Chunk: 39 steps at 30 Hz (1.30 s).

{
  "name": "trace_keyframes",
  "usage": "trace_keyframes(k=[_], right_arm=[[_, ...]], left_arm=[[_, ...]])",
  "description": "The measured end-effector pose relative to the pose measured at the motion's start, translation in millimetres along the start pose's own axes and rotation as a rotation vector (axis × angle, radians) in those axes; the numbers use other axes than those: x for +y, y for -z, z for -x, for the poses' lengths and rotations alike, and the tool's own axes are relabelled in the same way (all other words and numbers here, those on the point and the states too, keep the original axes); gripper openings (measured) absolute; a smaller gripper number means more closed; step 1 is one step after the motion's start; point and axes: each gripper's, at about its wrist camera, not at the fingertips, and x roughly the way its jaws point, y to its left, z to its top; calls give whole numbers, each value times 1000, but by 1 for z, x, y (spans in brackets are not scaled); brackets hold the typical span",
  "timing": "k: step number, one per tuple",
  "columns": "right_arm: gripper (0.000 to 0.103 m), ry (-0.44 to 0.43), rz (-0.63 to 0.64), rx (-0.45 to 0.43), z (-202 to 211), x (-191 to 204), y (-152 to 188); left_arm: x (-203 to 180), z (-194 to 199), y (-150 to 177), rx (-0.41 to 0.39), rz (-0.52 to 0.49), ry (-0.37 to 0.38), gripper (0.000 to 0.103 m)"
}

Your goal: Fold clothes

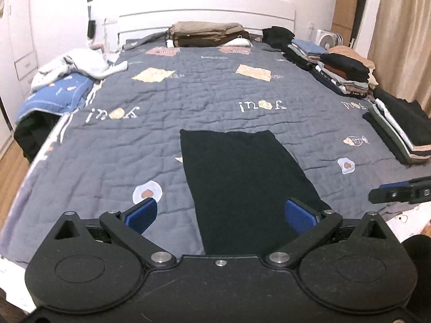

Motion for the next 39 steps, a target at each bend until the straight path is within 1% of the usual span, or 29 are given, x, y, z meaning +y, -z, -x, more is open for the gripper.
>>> trace_keyframes(k=[4,8,13,17,21,24,30,34,39], right_arm=[[59,10,6,-4,25,5,-2],[59,16,24,-22,48,12,-8],[59,12,28,-24,62,23,-11],[59,22,67,-13,63,33,-11],[59,4,86,-3,60,42,-10],[59,5,102,0,53,45,-9],[59,-24,89,18,45,41,-5],[59,-31,80,13,46,35,-5],[59,-15,75,14,44,24,-7]], left_arm=[[-7,6,-7,2,-25,-13,102],[-15,12,-15,-10,-33,5,103],[-24,10,-18,0,-36,26,103],[-27,6,-16,2,-48,29,103],[-27,1,-15,7,-37,31,103],[-29,-6,-14,14,-62,33,103],[-31,-22,-15,21,-98,17,103],[-34,-29,-20,24,-79,19,103],[-44,-39,-24,8,-134,-3,103]])
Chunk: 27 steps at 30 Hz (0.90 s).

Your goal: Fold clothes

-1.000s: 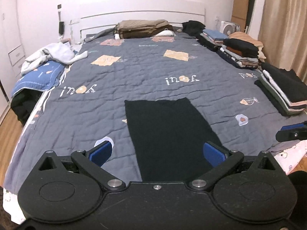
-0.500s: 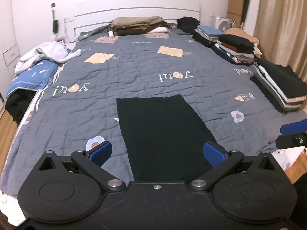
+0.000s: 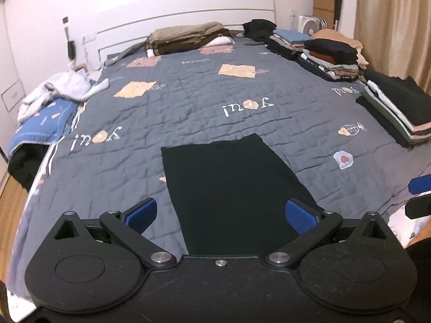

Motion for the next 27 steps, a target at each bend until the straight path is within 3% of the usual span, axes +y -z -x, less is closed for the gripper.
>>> trace_keyframes(k=[13,27], right_arm=[[59,-36,-41,63,-38,-38,-16],[59,-43,-115,94,-85,-70,-20]], left_arm=[[13,-61,-13,69,-3,-13,103],[64,-107,-8,32,113,102,103]])
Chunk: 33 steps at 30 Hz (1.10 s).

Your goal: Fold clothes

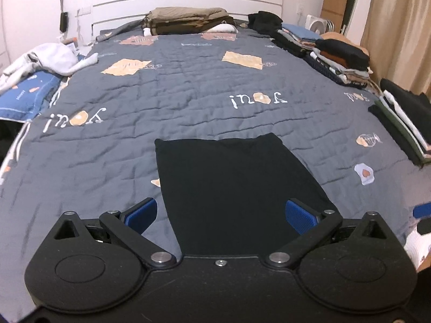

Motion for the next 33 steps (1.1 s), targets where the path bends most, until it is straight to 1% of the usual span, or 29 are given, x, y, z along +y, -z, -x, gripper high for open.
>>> trace_keyframes(k=[2,7,8,10,11,13,17,22,26,28,30,31,33], right_arm=[[59,10,-21,1,-7,-7,2],[59,2,-71,-25,-17,-22,5],[59,-4,-79,-29,-20,-25,5],[59,-38,-95,-32,-27,-32,5],[59,-55,-104,-33,-31,-36,5],[59,-119,-133,-40,-39,-46,6],[59,-136,-176,-42,-56,-64,7],[59,-127,-252,30,-79,-90,12],[59,-120,-262,62,-89,-105,19],[60,-117,-264,96,-95,-112,20],[60,-151,-289,136,-102,-122,21],[61,-181,-306,152,-105,-127,21],[70,-256,-335,167,-111,-137,21]], left_arm=[[13,-12,0,-17,18,32,102],[55,-59,-2,12,107,61,99],[64,-67,-1,19,134,79,99],[80,-83,0,34,186,116,96],[87,-90,0,40,195,146,94],[100,-103,2,52,210,182,94],[122,-128,2,68,273,261,94],[135,-163,1,96,308,293,94],[136,-188,0,115,330,331,94],[134,-198,-3,115,328,354,94],[132,-205,-3,116,315,363,103],[132,-207,-2,113,307,372,103],[134,-212,-1,107,292,390,103]])
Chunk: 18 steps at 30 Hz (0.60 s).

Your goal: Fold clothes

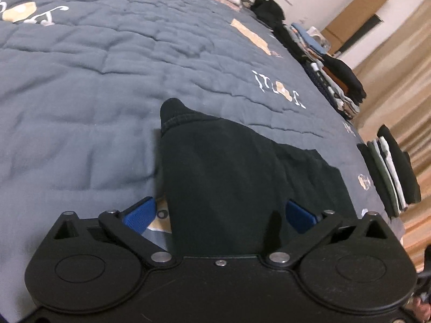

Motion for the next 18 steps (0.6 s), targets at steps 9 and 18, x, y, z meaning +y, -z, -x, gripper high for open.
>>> trace_keyframes(k=[9,18], right_arm=[[103,-147,-28,50,-26,-19,-14],[103,-211,82,209,-34,3,-12]], left_arm=[[14,2,2,-9,-9,89,103],[17,1,-1,8,-11,112,102]])
